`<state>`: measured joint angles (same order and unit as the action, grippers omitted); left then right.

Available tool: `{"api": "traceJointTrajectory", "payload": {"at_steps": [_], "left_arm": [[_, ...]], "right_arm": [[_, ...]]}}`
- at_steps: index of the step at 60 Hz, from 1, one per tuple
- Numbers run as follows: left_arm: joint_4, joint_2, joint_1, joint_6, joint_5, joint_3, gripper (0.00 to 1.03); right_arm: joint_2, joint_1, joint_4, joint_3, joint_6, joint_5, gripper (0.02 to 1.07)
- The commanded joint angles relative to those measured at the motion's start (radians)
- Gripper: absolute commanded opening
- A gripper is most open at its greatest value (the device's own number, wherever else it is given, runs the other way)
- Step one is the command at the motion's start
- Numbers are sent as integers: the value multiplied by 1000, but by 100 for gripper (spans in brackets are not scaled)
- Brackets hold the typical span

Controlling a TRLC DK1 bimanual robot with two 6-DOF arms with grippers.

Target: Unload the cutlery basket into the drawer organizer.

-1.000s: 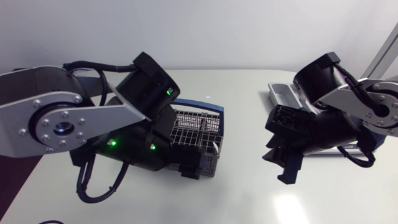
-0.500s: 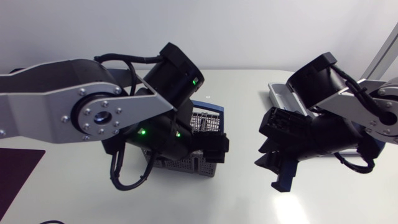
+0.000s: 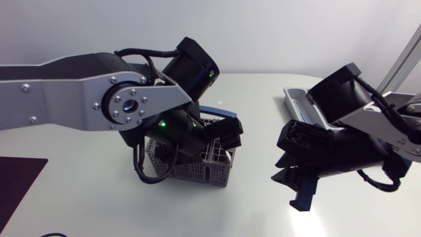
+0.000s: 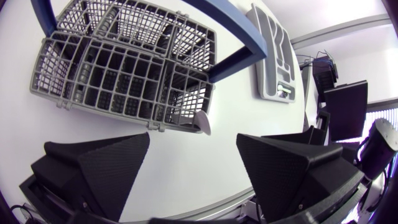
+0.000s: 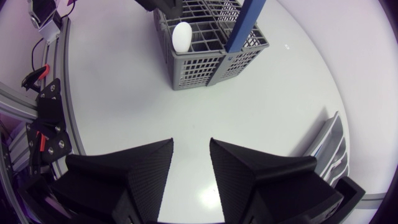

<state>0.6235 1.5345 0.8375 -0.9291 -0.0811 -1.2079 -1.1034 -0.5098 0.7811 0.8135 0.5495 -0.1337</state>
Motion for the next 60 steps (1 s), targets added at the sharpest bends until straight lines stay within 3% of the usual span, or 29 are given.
{"api": "traceJointTrajectory", "payload": {"at_steps": [1, 8, 16, 24, 38, 44, 60], "left_arm": [[8, 32, -11, -65, -6, -47, 97], [16, 49, -9, -100, -5, -59, 96], [16, 70, 0, -117, -5, -71, 82], [16, 90, 2, -125, -3, -88, 60], [62, 138, 14, -143, -5, -133, 58], [62, 151, 12, -145, -5, -143, 40], [71, 185, 12, -143, -6, -171, 38]], "right_arm": [[16, -7, -3, -30, -19, -6, 48], [22, -6, -8, -43, -17, -12, 48], [27, 1, -16, -57, -16, -23, 48], [36, 4, -17, -68, -14, -26, 48], [51, 16, -17, -77, -3, -30, 48], [54, 22, -20, -85, 0, -40, 48], [66, 42, -26, -94, 13, -52, 48]]}}
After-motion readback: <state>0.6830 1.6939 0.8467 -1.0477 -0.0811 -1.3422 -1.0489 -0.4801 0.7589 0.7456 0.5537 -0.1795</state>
